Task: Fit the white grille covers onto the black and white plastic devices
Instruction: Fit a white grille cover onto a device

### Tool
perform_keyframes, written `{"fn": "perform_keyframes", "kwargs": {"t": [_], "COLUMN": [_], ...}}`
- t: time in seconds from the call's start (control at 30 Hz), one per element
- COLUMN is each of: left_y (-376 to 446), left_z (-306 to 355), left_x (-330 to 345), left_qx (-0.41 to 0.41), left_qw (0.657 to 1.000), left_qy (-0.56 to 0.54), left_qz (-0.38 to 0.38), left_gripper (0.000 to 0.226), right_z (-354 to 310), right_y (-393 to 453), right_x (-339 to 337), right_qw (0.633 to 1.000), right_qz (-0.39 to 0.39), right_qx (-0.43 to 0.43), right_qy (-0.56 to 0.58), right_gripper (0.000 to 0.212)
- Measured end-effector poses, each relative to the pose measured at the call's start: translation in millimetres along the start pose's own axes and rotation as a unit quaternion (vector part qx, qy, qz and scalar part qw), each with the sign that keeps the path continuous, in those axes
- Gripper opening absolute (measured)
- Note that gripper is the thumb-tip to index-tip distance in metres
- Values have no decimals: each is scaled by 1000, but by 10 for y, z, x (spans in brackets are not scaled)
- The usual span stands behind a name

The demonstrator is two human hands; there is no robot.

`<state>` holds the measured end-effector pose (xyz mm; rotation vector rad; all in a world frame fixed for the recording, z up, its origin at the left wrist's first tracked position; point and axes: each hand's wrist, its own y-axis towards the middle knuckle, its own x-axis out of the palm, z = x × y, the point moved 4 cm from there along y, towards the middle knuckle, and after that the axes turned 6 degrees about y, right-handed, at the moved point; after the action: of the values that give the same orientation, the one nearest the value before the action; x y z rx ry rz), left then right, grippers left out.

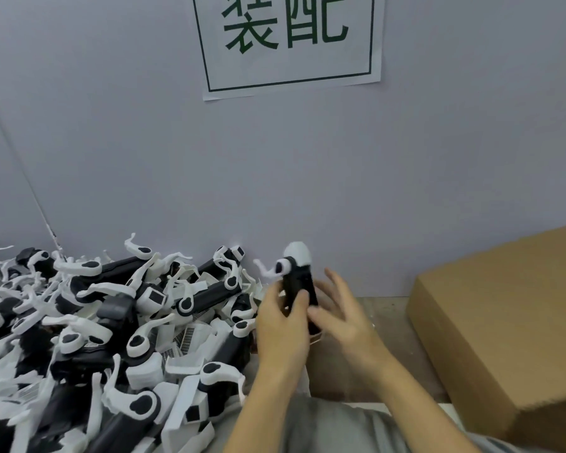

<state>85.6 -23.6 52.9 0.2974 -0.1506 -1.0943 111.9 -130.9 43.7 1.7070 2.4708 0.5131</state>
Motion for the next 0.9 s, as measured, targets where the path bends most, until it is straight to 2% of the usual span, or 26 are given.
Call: {"fn": "perform_keyframes", "kwargs": {"t": [0.07, 0.1, 0.17, 0.23, 0.27, 0.33, 0.4, 0.43, 0.47, 0.53, 0.6, 0.67, 0.73, 0.8, 0.87, 0.9], "left_y": [-53, -98, -193, -277, -298, -263, -180, -128, -83, 2, 42, 37, 20, -9, -15, -23], "left_z": [11, 12, 3, 2, -1, -3, -2, -1, 9, -26, -43, 19, 45, 33, -6, -13], "left_x": [98, 167, 288, 388, 417, 398, 276, 192, 94, -55, -72, -36, 7, 50, 63, 58], "left_qx": [84, 118, 156, 170, 173, 150, 72, 31, -6, -94, -182, -195, -188, -199, -203, -196], "left_qw": [988, 973, 950, 944, 948, 970, 992, 997, 998, 987, 943, 895, 892, 902, 921, 930], "left_qy": [93, 141, 182, 180, 176, 143, 100, 74, 42, -73, -263, -397, -412, -383, -333, -312], "left_qz": [-89, -139, -201, -218, -202, -127, -37, 8, 53, 105, 90, 55, 22, -6, -16, -15], "left_gripper": [25, 30, 40, 52, 57, 49, 34, 27, 24, 26, 26, 25, 32, 45, 48, 47], "right_z": [-72, -121, -159, -186, -223, -279, -353, -387, -422, -495, -517, -411, -250, -126, -91, -92], "right_y": [34, 40, 24, -15, -23, -15, -29, -23, -13, 6, 15, 52, 21, -67, -137, -150], "right_x": [-112, -169, -274, -302, -266, -123, -14, -13, -39, -131, -201, -273, -256, -172, -92, -67], "right_qw": [992, 987, 971, 954, 956, 984, 999, 999, 998, 988, 970, 973, 987, 978, 968, 969], "right_qz": [80, 133, 237, 279, 258, 120, -10, -26, -13, 83, 173, 180, 112, 21, -56, -70], "right_qx": [-8, -21, -33, -53, -71, -81, -39, -33, -47, -100, -104, -28, 98, 202, 219, 209], "right_qy": [94, 92, -2, -100, -120, -100, -32, -20, -29, -80, -137, -140, -68, 50, 107, 116], "right_gripper": [56, 41, 26, 26, 24, 19, 36, 42, 38, 17, 13, 14, 24, 42, 49, 49]}}
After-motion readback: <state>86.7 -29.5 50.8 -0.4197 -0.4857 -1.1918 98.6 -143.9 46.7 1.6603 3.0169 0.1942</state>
